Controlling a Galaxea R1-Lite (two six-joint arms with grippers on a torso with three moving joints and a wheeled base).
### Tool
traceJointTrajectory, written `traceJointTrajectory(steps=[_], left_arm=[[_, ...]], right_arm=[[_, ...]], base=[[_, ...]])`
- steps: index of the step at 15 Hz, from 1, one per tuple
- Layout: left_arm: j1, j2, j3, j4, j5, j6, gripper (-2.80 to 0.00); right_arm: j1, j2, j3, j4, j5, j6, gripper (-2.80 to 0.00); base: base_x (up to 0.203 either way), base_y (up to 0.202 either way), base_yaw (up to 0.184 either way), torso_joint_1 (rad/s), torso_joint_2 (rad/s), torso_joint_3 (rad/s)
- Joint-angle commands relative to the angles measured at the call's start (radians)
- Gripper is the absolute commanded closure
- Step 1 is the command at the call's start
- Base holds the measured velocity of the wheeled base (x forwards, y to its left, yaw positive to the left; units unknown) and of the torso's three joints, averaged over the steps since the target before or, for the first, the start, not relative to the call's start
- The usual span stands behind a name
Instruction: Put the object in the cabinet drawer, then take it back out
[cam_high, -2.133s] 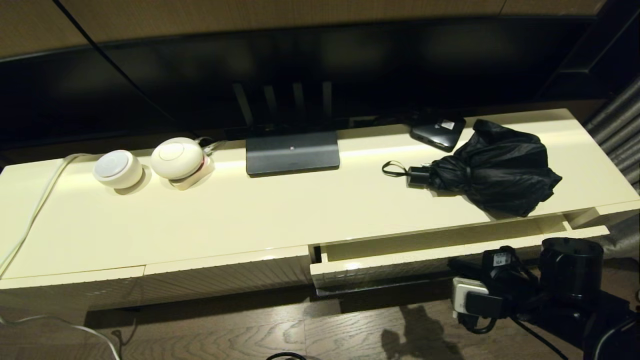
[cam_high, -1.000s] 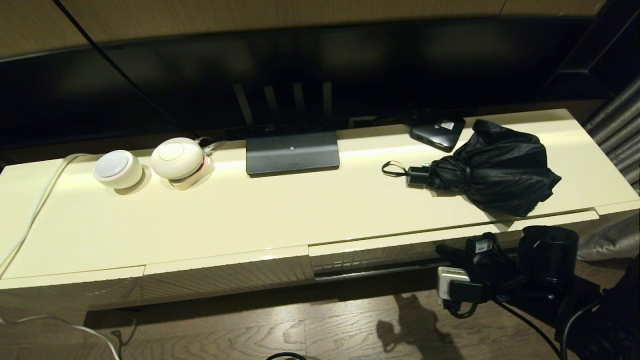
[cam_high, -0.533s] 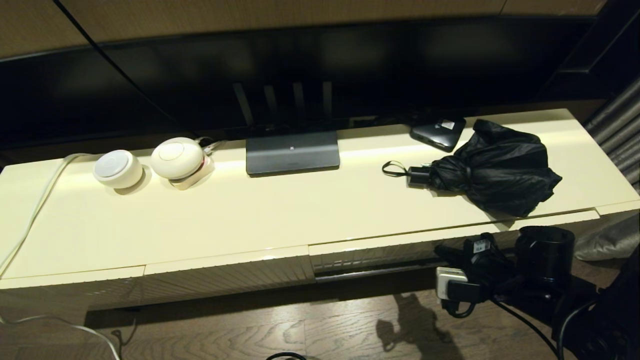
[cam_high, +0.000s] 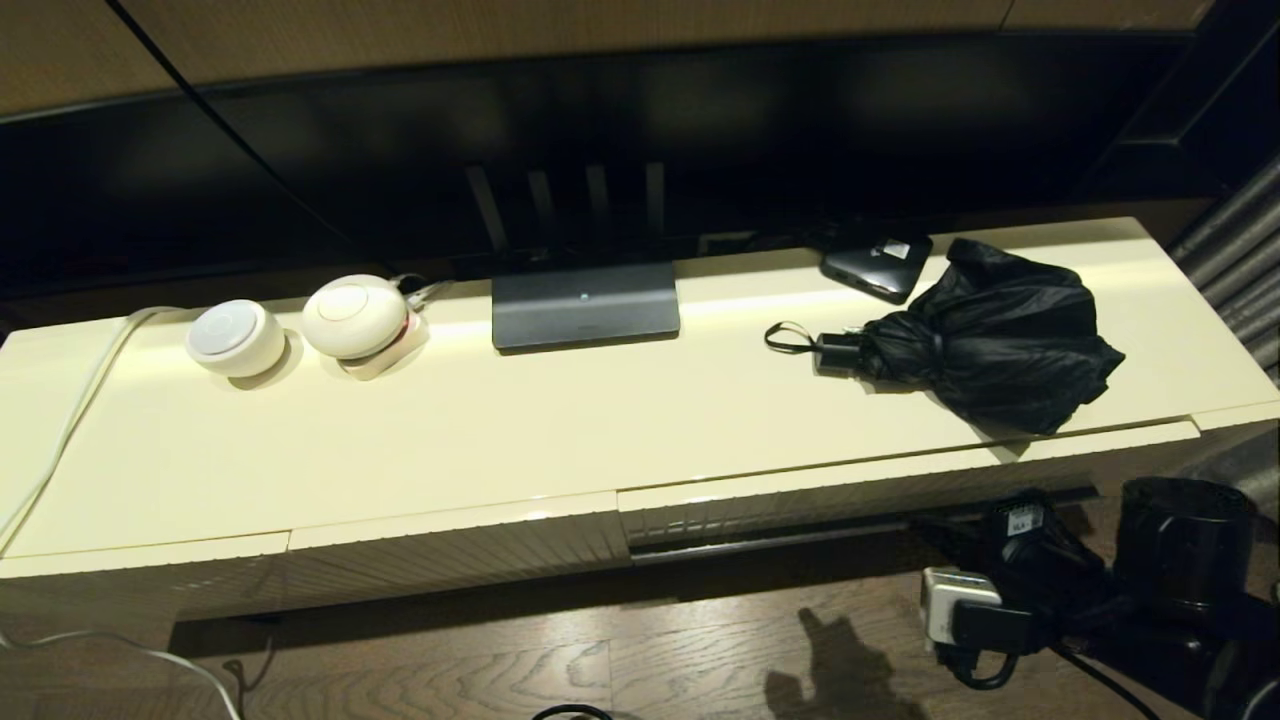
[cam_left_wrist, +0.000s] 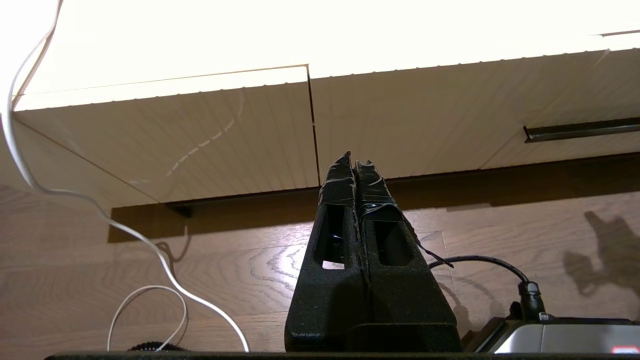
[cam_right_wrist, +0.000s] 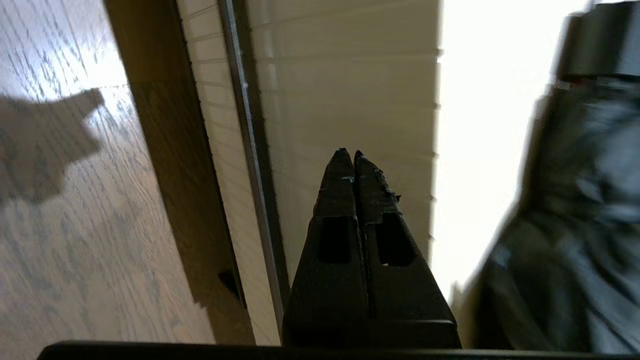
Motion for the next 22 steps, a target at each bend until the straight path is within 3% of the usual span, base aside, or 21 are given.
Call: traceJointTrajectory(steps=[1,8,11,15,19,22], left_arm=[[0.0,0.001,0.003,-0.001,0.001,0.0,0.0],[0.0,0.001,0.003,-0.001,0.001,0.0,0.0],[0.0,0.001,0.003,0.001,0.001,0.0,0.0],[0.0,0.0,0.003,-0.001,0.001,0.0,0.0],[0.0,0.001,0.003,0.001,0.001,0.0,0.0],[0.0,0.001,0.003,0.001,0.001,0.0,0.0]], right_arm=[[0.01,-0.137,0.034,0.045,-0.002,0.004,0.0],[-0.001,-0.566,0.042,0.429,-0.138,0.164,0.0],[-0.089,-0.903,0.037,0.696,-0.182,0.305,0.0],[-0.233,-1.248,0.033,1.037,-0.208,0.589,0.0],[-0.274,-1.465,0.037,1.272,-0.216,0.944,0.0],[-0.287,-1.566,0.062,1.393,-0.218,1.099,0.0]], base=[[0.0,0.0,0.0,0.0,0.0,0.0],[0.0,0.0,0.0,0.0,0.0,0.0],[0.0,0.0,0.0,0.0,0.0,0.0],[0.0,0.0,0.0,0.0,0.0,0.0],[0.0,0.0,0.0,0.0,0.0,0.0],[0.0,0.0,0.0,0.0,0.0,0.0]])
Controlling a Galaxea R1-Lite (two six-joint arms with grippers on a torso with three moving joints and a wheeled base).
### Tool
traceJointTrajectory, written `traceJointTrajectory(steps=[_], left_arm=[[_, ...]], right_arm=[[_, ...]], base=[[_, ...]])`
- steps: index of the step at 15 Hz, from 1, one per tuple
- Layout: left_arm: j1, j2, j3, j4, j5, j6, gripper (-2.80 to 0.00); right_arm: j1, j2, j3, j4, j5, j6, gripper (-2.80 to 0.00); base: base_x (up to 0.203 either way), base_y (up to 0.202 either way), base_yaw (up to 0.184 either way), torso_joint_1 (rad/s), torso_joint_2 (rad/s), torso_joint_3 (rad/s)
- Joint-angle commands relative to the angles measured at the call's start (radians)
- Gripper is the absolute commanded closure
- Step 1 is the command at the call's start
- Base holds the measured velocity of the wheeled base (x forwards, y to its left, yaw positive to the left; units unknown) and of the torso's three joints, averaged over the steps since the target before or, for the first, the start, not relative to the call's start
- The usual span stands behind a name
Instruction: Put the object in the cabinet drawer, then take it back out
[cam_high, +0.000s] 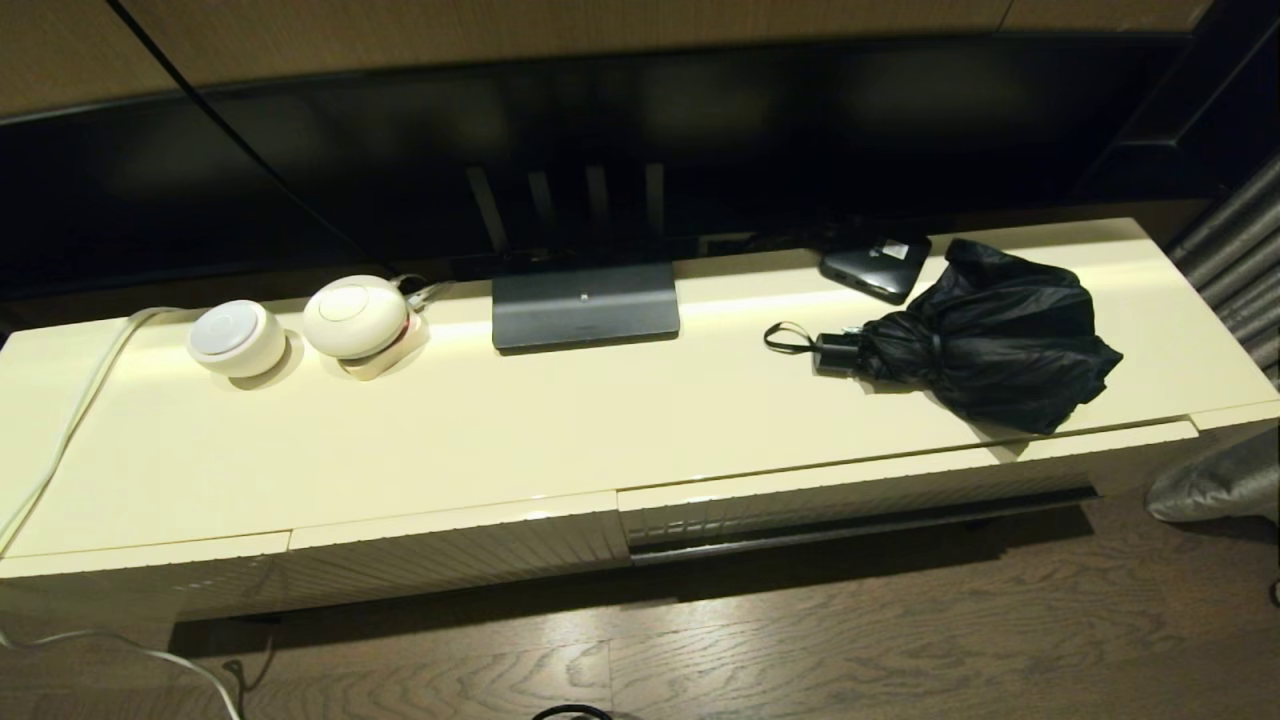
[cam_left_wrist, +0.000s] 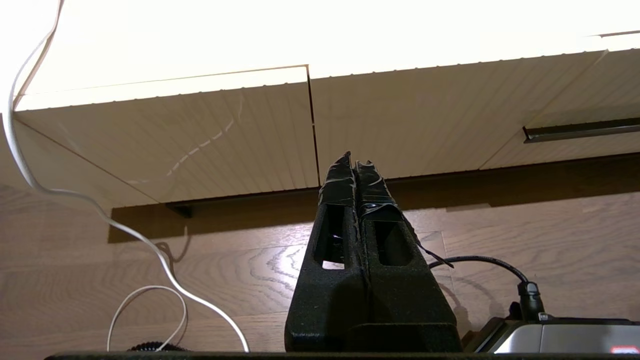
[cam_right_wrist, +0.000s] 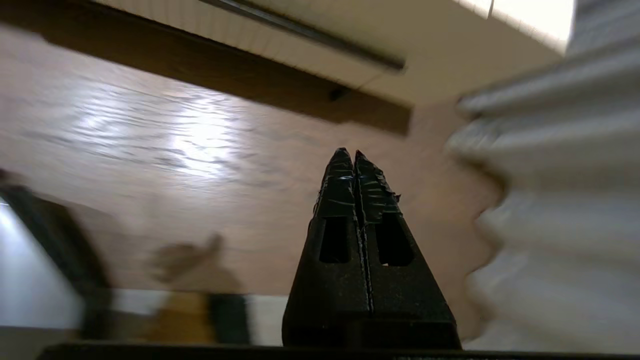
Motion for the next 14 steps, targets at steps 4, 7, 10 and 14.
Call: traceJointTrajectory(steps=[4,7,10,14], left_arm=[[0.0,0.0,0.003,0.0,0.0,0.0,0.0],[0.0,0.001,0.003,0.001,0.0,0.0,0.0],[0.0,0.0,0.003,0.0,0.0,0.0,0.0],[0.0,0.001,0.003,0.0,0.0,0.0,0.0]], right_arm=[[0.012,-0.212,0.038,0.073,0.011,0.208,0.0],[0.017,-0.307,0.051,0.145,0.067,0.218,0.0],[0.018,-0.308,0.077,0.089,0.074,0.222,0.0],[0.018,-0.306,0.183,-0.181,0.113,0.217,0.0]], base=[[0.0,0.0,0.0,0.0,0.0,0.0],[0.0,0.0,0.0,0.0,0.0,0.0],[0.0,0.0,0.0,0.0,0.0,0.0],[0.0,0.0,0.0,0.0,0.0,0.0]])
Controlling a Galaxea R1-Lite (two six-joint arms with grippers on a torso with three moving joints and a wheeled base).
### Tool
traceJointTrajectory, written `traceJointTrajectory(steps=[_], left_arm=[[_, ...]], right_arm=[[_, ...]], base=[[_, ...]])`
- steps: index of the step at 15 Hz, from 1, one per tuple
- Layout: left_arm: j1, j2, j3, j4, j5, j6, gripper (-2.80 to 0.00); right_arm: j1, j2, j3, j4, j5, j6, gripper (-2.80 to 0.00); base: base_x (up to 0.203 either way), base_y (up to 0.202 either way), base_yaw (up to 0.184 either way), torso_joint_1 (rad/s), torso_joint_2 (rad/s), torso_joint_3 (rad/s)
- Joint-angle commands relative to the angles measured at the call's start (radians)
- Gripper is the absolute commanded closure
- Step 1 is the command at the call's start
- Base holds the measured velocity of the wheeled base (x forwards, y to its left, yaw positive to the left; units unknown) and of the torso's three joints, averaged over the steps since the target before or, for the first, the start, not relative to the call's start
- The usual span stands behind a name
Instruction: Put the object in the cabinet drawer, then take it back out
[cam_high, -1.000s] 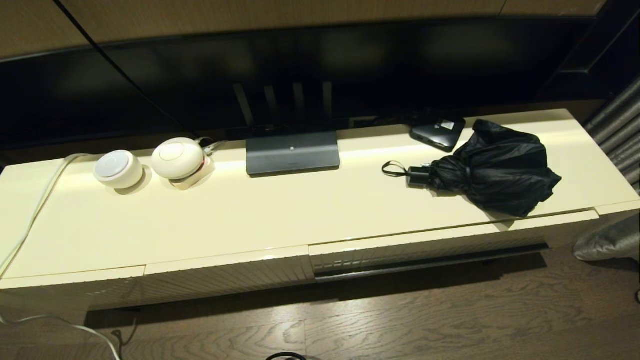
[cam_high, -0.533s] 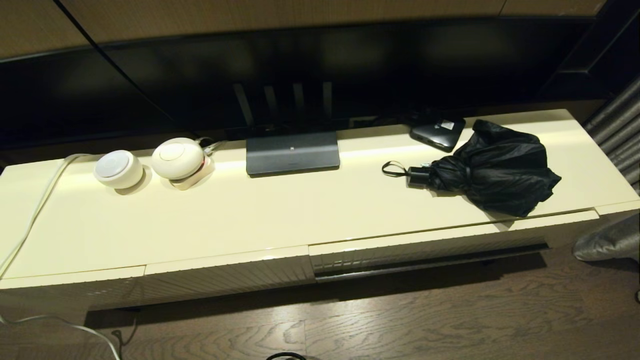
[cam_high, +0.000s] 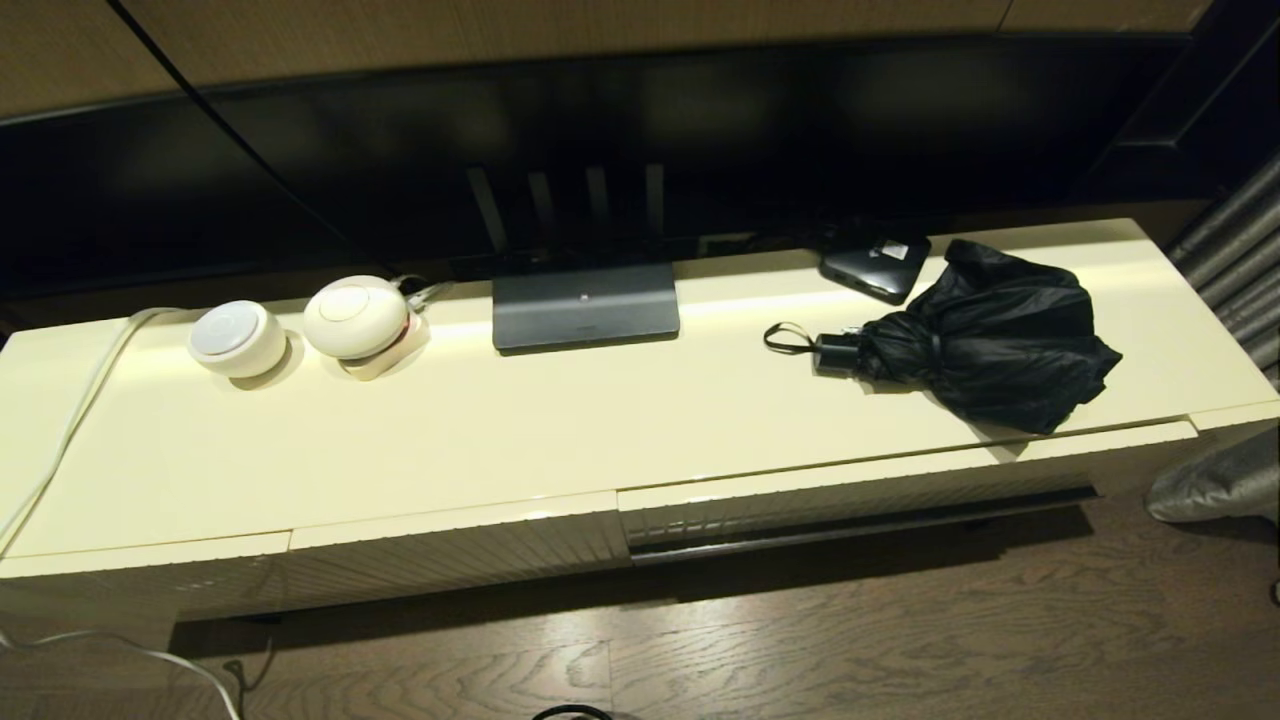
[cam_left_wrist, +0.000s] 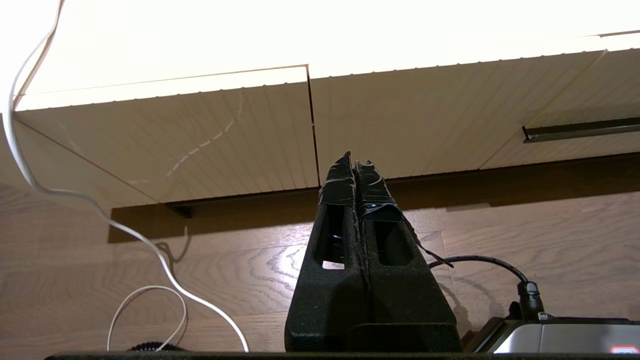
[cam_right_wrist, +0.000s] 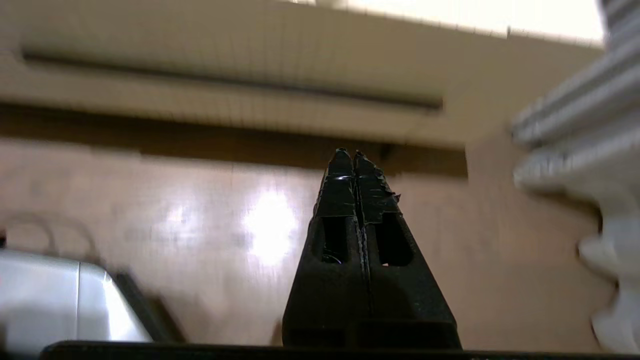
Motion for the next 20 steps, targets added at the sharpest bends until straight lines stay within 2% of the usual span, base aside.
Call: traceJointTrajectory(steps=[1,2,5,20], left_arm=[[0.0,0.0,0.003,-0.001,0.0,0.0,0.0],[0.0,0.001,0.003,0.001,0.0,0.0,0.0],[0.0,0.001,0.003,-0.001,0.0,0.0,0.0],[0.0,0.0,0.003,-0.001,0.0,0.0,0.0]], right_arm=[[0.0,0.0,0.045,-0.104,0.018,-0.003,0.0],[0.0,0.002,0.045,-0.101,0.023,0.006,0.0],[0.0,-0.001,0.047,-0.044,0.017,0.125,0.0],[0.0,0.0,0.045,-0.041,0.007,0.139,0.0]], base=[[0.0,0.0,0.0,0.0,0.0,0.0],[0.0,0.0,0.0,0.0,0.0,0.0],[0.0,0.0,0.0,0.0,0.0,0.0],[0.0,0.0,0.0,0.0,0.0,0.0]])
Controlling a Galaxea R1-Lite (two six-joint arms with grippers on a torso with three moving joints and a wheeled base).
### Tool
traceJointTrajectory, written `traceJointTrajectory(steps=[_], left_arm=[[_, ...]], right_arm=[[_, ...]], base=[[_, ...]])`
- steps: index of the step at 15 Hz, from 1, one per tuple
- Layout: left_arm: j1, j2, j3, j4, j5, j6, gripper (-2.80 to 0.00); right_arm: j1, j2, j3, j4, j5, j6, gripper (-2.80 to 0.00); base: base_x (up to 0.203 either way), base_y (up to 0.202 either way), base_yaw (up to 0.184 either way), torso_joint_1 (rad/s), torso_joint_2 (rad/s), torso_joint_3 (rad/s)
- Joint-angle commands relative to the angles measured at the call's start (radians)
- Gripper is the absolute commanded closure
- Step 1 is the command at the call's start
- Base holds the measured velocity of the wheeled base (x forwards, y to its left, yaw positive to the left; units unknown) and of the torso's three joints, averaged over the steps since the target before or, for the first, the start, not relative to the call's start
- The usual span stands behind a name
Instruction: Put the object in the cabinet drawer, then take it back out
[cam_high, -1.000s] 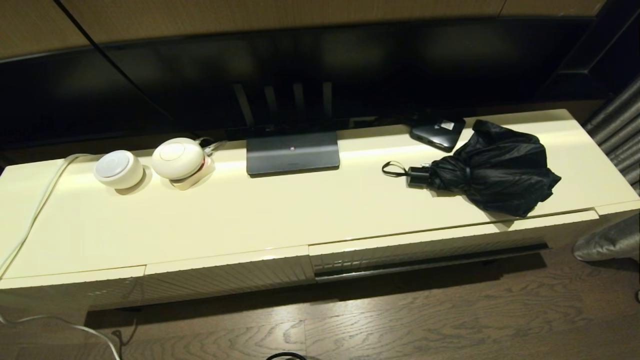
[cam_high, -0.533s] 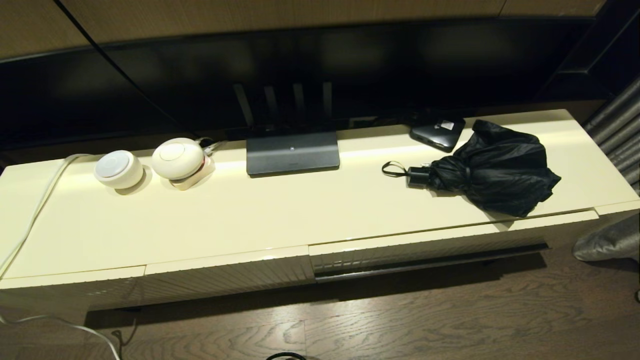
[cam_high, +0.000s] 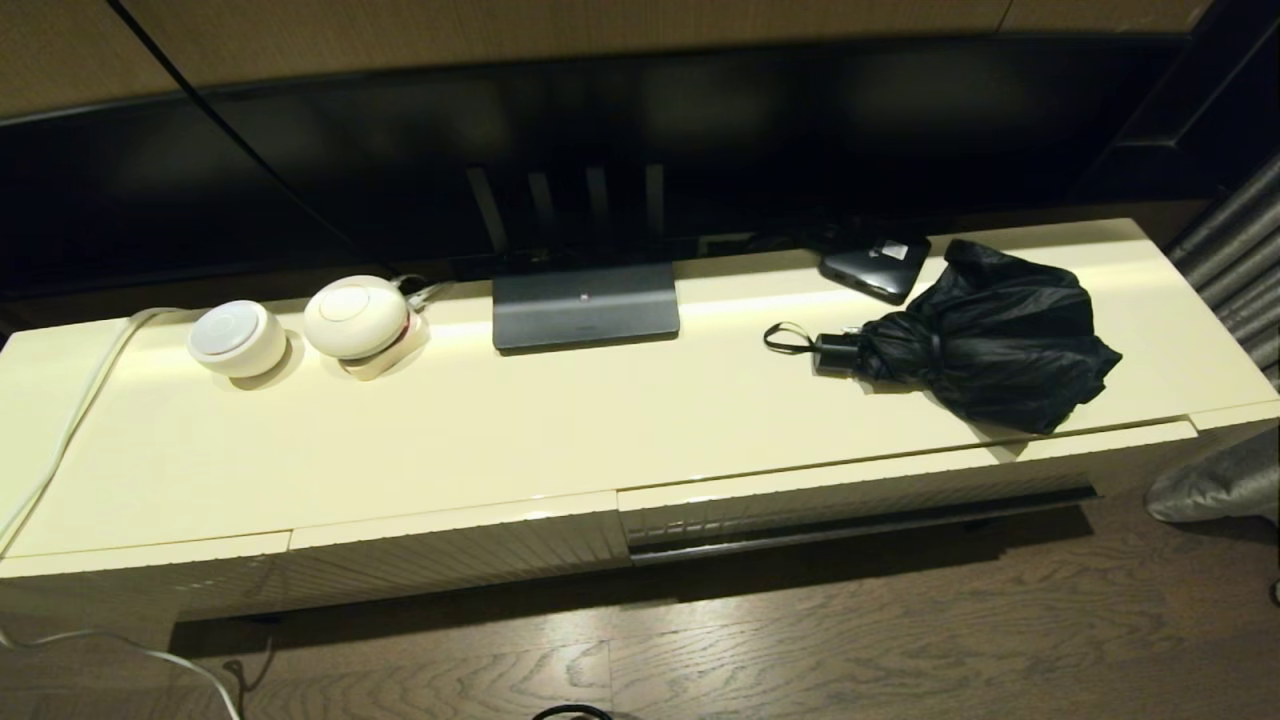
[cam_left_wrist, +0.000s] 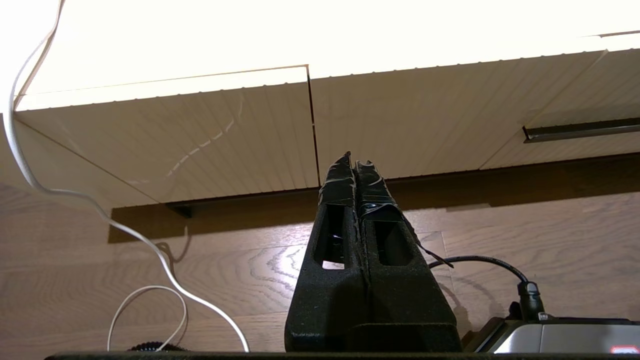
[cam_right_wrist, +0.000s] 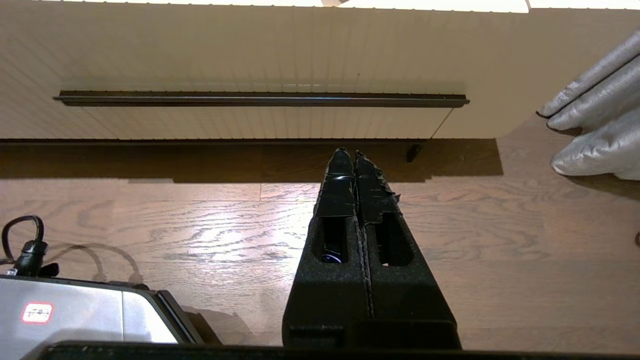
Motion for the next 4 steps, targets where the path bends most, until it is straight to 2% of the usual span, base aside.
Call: traceJointTrajectory(steps=[1,4], left_arm=[[0.0,0.001,0.003,0.0,0.0,0.0,0.0],[0.0,0.001,0.003,0.0,0.0,0.0,0.0]], right_arm=[[0.0,0.003,0.0,-0.001,0.0,0.011,0.0],[0.0,0.003,0.0,-0.001,-0.002,0.02,0.0]], base=[[0.0,0.0,0.0,0.0,0.0,0.0],[0.0,0.0,0.0,0.0,0.0,0.0]])
